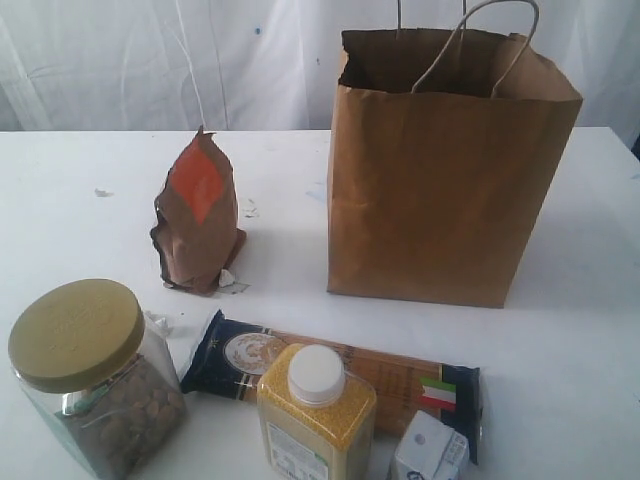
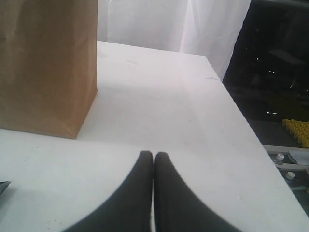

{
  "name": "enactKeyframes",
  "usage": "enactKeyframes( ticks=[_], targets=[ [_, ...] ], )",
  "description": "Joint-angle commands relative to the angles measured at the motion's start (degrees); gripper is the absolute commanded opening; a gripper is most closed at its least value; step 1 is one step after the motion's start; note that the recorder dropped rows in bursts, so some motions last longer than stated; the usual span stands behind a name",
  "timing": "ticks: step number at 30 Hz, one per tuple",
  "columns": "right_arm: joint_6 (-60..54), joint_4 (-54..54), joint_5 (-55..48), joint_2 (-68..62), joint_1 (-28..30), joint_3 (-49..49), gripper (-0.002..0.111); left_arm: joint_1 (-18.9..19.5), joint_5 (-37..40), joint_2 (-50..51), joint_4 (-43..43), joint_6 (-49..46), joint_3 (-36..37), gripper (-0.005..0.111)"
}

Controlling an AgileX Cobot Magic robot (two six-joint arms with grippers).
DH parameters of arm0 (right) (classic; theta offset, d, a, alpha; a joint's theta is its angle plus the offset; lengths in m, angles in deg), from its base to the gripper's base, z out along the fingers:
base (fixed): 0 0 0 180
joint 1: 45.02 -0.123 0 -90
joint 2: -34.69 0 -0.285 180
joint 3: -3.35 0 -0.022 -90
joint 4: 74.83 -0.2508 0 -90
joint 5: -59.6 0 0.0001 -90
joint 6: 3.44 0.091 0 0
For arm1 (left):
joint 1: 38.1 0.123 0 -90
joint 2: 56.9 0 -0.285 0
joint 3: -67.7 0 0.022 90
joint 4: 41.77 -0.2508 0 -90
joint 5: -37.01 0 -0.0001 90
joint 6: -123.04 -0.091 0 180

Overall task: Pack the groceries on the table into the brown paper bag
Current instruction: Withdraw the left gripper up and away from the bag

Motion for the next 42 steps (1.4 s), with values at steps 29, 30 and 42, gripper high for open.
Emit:
enactKeyframes(
  ticks=[29,30,42],
  targets=[
    [1.3,-0.7,37.9,0.2,0.3,-0.2,0.000,-4.7,-19.3,-0.3,4.8,10.0,19.4,0.000],
    [5.5,-0.8,42.1,0.2,0.3,-0.2,0.000,-4.7,-19.3,-0.3,4.8,10.0,19.4,0.000],
    [25.9,18.1,83.8,0.2,0.3,-7.2,0.000,-4.7,-19.3,-0.3,4.8,10.0,19.4,0.000]
  ],
)
